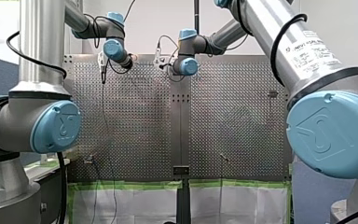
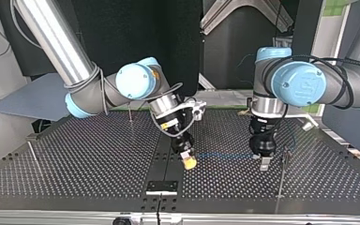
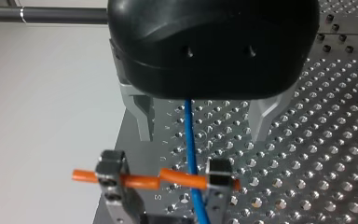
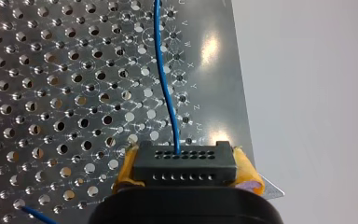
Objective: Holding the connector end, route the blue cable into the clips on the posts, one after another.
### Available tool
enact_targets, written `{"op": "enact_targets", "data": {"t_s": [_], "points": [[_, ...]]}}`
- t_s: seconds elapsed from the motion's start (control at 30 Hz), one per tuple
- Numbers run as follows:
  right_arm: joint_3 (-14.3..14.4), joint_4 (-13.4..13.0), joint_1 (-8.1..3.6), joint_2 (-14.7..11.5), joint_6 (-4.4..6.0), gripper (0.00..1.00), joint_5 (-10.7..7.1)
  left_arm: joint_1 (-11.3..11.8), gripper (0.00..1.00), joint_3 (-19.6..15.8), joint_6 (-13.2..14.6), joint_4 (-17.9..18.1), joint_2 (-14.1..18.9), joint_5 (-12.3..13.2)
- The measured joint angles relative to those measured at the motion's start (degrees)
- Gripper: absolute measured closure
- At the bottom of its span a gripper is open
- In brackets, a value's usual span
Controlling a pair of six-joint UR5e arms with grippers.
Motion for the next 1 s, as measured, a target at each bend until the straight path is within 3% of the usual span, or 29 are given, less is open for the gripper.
{"op": "enact_targets", "data": {"t_s": [0.37,0.4,0.43,0.5,0.53,0.57,0.63,0.67,0.7,0.73,0.77,1.0], "points": [[0.0,0.45,-0.08,0.0,0.08,1.0,-0.01,0.32,0.0,0.02,0.06,0.34,-0.01,-0.71],[0.01,0.46,-0.08,0.0,0.09,1.0,0.0,0.31,0.16,0.02,0.1,0.35,0.0,-0.73],[0.01,0.47,-0.08,0.0,0.09,1.0,0.0,0.29,0.16,0.02,0.15,0.36,0.01,-0.74],[0.02,0.5,-0.08,0.0,0.09,1.0,0.0,0.21,0.38,0.02,0.25,0.37,0.0,-0.73],[0.01,0.51,-0.09,0.01,0.09,1.0,0.0,0.17,0.38,0.02,0.27,0.37,0.01,-0.74],[0.01,0.52,-0.12,0.01,0.09,1.0,0.0,0.11,0.53,0.02,0.3,0.38,0.01,-0.75],[0.01,0.53,-0.2,0.01,0.12,1.0,0.01,0.04,0.58,0.02,0.35,0.37,0.01,-0.8],[0.01,0.53,-0.25,0.0,0.11,1.0,0.01,0.01,0.67,0.02,0.38,0.38,0.03,-0.84],[0.0,0.53,-0.27,0.01,0.11,1.0,0.01,0.0,0.89,0.02,0.38,0.37,0.03,-0.9],[0.0,0.53,-0.3,0.01,0.11,1.0,0.01,-0.01,0.89,0.02,0.37,0.38,0.03,-1.03],[0.01,0.54,-0.32,0.01,0.11,1.0,0.0,-0.01,0.99,0.02,0.34,0.38,0.03,-1.3],[0.04,0.57,-0.38,0.01,0.14,1.0,0.0,-0.07,0.99,0.02,0.1,0.27,0.04,-2.13]]}}
